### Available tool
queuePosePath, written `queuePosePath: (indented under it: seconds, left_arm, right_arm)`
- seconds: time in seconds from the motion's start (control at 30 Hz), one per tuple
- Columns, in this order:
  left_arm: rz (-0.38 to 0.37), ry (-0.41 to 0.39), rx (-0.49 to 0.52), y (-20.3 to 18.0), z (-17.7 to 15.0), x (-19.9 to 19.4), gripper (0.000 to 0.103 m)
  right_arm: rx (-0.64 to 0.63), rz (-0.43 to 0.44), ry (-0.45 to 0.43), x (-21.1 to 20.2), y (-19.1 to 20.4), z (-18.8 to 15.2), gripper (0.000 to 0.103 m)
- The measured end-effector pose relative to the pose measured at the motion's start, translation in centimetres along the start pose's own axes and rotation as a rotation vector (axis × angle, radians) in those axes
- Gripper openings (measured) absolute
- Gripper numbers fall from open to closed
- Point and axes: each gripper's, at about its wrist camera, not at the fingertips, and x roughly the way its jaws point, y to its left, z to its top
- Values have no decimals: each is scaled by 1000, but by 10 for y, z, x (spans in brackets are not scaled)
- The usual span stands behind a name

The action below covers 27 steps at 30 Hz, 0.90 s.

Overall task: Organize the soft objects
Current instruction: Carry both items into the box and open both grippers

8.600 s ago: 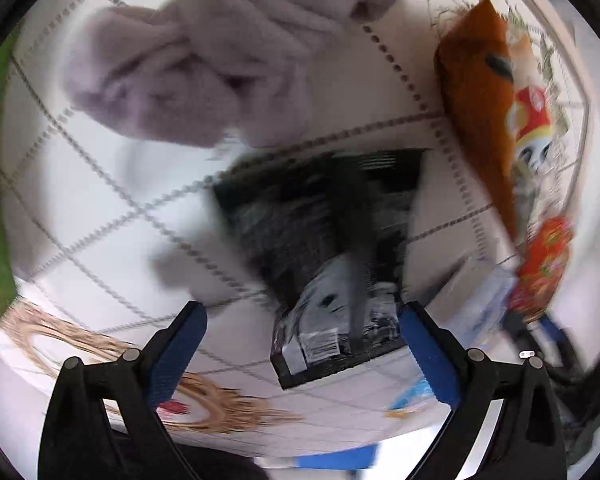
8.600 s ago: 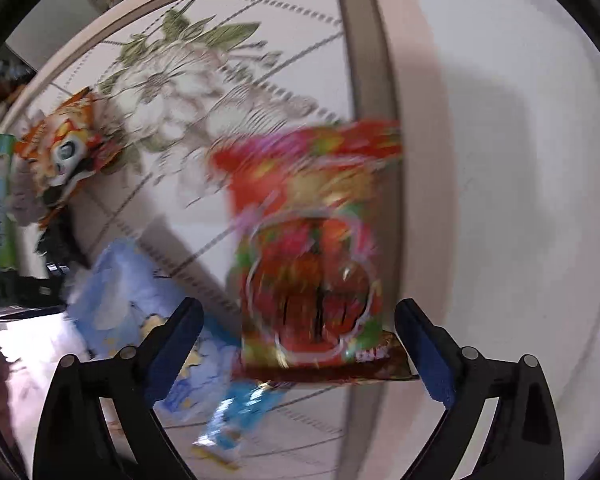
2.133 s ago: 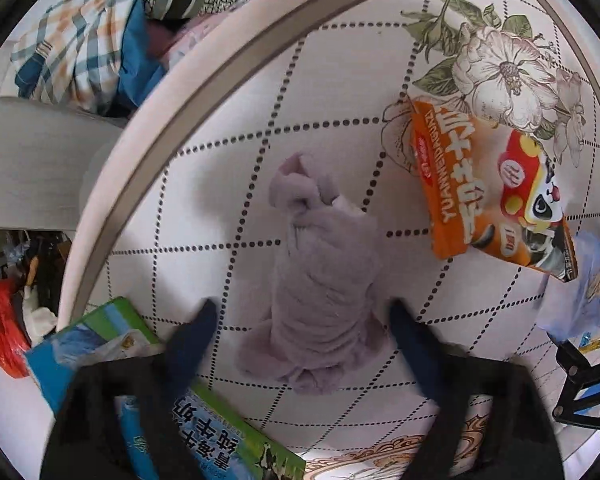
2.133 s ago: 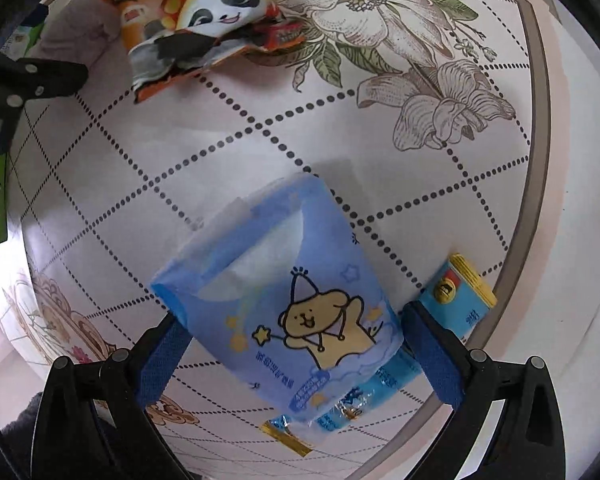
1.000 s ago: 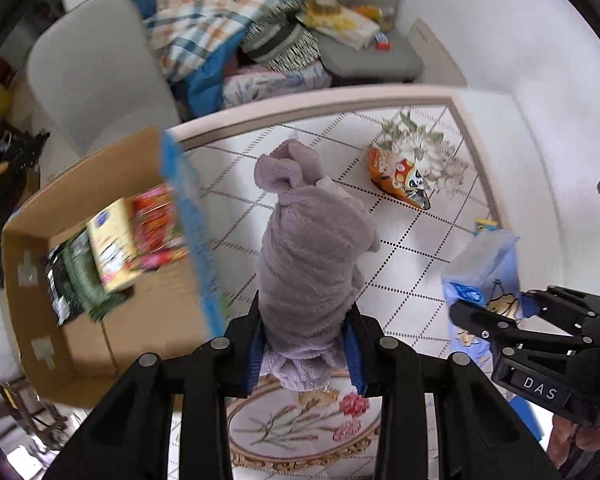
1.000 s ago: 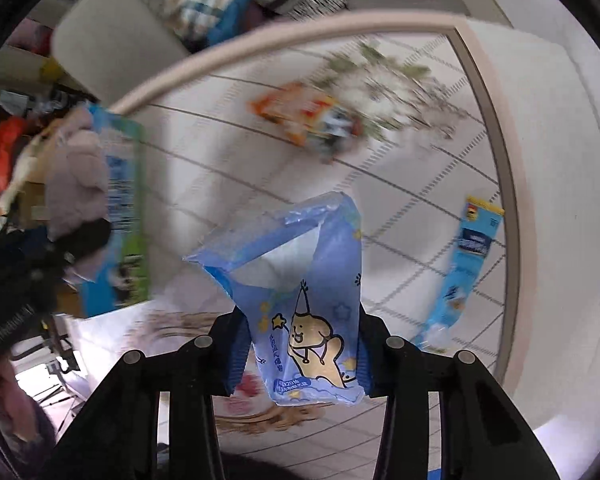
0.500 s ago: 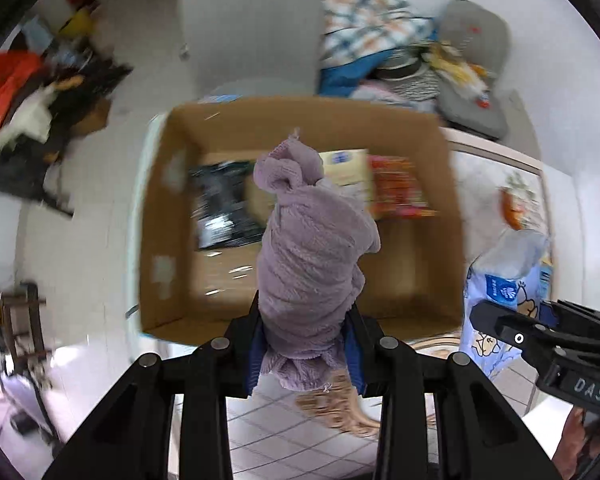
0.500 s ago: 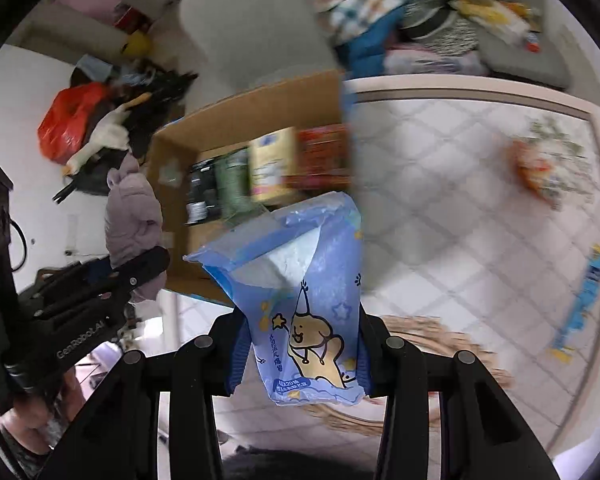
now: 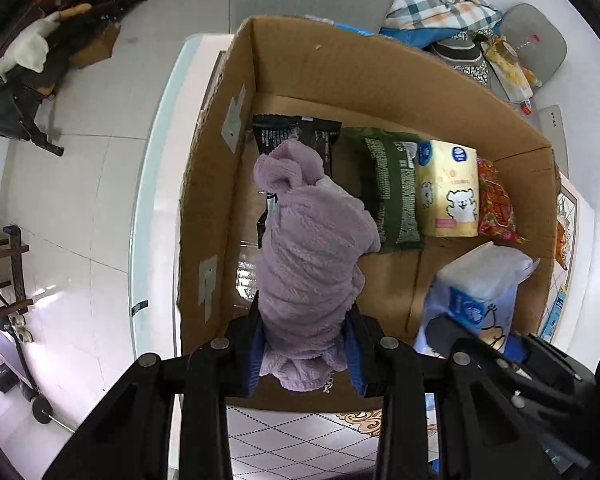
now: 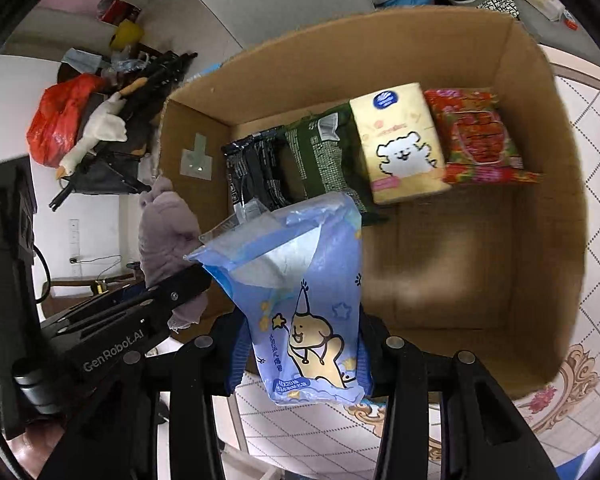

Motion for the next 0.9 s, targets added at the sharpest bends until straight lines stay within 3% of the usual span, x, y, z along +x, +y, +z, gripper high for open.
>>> queuePosePath:
  seconds: [0.13,0.23,0.3,0.33,0.5,0.7,0.9]
  left_arm:
    - [34,42,19,2,5,9,34]
    - [41,55,-6,8,8,11,35]
    - [11,47,-25,13,9,9,45]
    - [-3,42,-32,15,9,8,48]
    - [28,6,-26,17,5,-2,82]
    - [25,-27,-21,22,-5,-15,97]
    - [60,-88,0,5,-16,-26,99]
  right_arm:
    - [12,2,18,19,4,5,45]
    - [10,-8,39,30,6,8,51]
    - [16,1,51,35,3,12,66]
    - [21,5,54,36,2,12,69]
    - [17,2,50,34,-3,13,72]
    - [-3,-19,37,24,-7,9,80]
    - [-61,-125,-8,7,-12,-4,97]
